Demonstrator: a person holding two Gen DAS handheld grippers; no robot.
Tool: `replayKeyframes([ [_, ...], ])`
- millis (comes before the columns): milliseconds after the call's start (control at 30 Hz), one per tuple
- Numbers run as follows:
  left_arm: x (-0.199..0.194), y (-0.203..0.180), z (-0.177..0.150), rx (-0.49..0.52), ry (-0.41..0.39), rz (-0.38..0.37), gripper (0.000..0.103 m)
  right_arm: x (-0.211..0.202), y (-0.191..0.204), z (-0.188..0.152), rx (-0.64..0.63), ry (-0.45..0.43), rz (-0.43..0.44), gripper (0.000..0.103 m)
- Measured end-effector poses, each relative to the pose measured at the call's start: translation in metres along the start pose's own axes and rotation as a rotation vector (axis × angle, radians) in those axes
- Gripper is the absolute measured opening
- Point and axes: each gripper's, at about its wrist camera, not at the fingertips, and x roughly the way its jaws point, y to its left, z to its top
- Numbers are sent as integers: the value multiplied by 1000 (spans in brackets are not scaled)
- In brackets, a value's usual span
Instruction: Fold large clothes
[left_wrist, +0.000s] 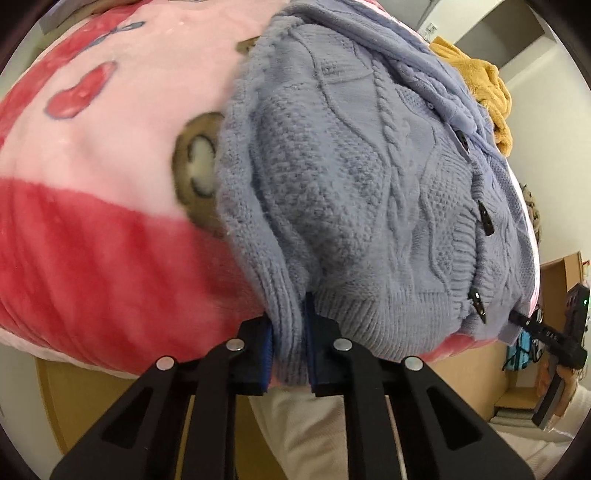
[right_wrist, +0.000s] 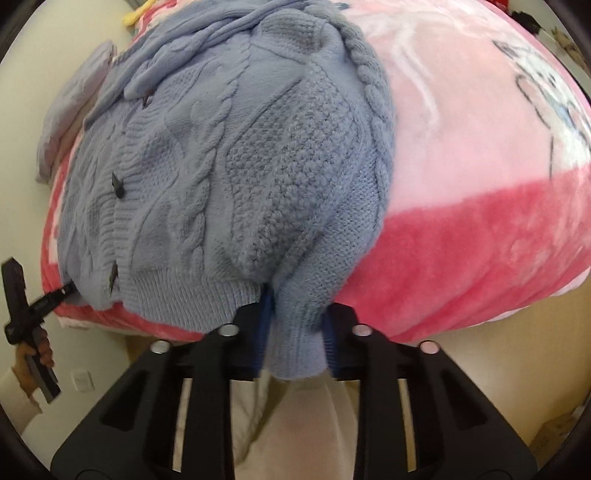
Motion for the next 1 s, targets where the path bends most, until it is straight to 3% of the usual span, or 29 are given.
replayKeyframes([
  [133, -10, 3, 0, -42, -5, 7, 12, -9, 7, 5, -38, 16, -29, 14],
  [300, -50, 1, 2, -35, -28, 44, 12, -46, 18, 18, -107, 21, 9, 14],
  [433, -87, -19, 19, 38, -60, 73, 12, -82, 30, 37, -171, -14, 15, 14],
  [700, -132, -69, 76, 162, -132, 148, 12, -143, 63, 97, -215, -153, -32, 14],
  [1000, -142, -92, 158, 184, -157, 180, 12, -164, 92, 170, -237, -228, -119, 14],
])
